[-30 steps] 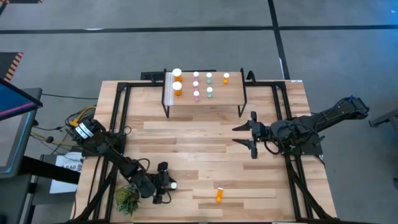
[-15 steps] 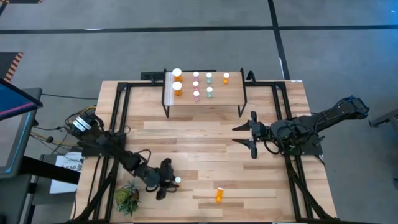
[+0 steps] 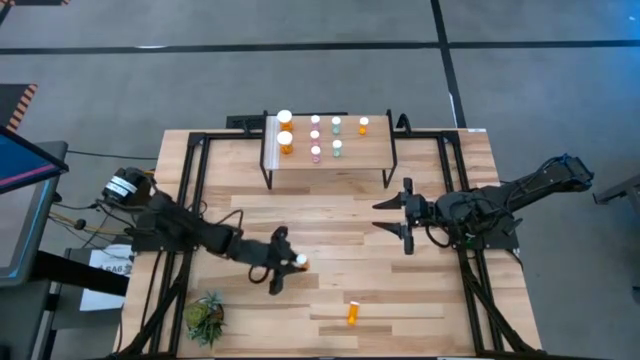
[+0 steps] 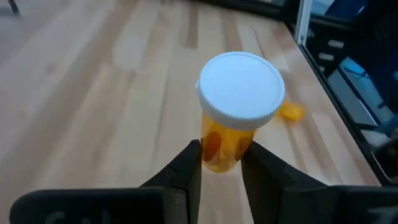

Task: Pick and place medicine bottles onto shelf by color
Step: Put the left small orange pill bottle on the shelf aligned with the other small orange pill bottle

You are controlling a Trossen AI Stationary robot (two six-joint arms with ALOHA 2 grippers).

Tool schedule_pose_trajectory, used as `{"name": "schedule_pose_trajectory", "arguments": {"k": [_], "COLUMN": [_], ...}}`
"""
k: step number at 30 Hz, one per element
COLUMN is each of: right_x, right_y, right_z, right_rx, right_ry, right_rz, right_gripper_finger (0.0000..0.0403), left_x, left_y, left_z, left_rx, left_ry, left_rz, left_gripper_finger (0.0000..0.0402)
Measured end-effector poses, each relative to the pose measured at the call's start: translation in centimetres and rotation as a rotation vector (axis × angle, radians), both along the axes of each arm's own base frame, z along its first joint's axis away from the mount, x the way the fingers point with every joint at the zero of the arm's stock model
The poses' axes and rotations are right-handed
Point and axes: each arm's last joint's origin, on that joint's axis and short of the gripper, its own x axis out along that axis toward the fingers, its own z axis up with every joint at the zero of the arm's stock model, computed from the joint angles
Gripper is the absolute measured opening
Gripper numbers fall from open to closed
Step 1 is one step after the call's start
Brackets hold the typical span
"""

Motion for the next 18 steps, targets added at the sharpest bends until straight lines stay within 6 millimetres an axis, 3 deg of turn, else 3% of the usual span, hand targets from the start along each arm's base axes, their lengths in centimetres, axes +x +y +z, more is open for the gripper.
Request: {"name": "schedule_pose_trajectory", "arguments": {"k": [10, 18], "right_x": [0.9, 2.0], "right_y": [0.3, -0.3], "right_z": [-0.9, -1.2], "right_rx": [-0.03, 0.004], "right_ry": [0.051, 0.058], "right_rz": [0.003, -0.045], "right_gripper_finger": [0.0221, 0.0221], "left_x": [4.1, 5.5], "left_y": [4.2, 6.3], "left_z": [3.9, 5.7], "left_rx": [0.091, 0.127], "left_ry": [-0.039, -0.048], "left_rz": [0.032, 0.079], "left_gripper_finger": [0.0078, 0.0078]}}
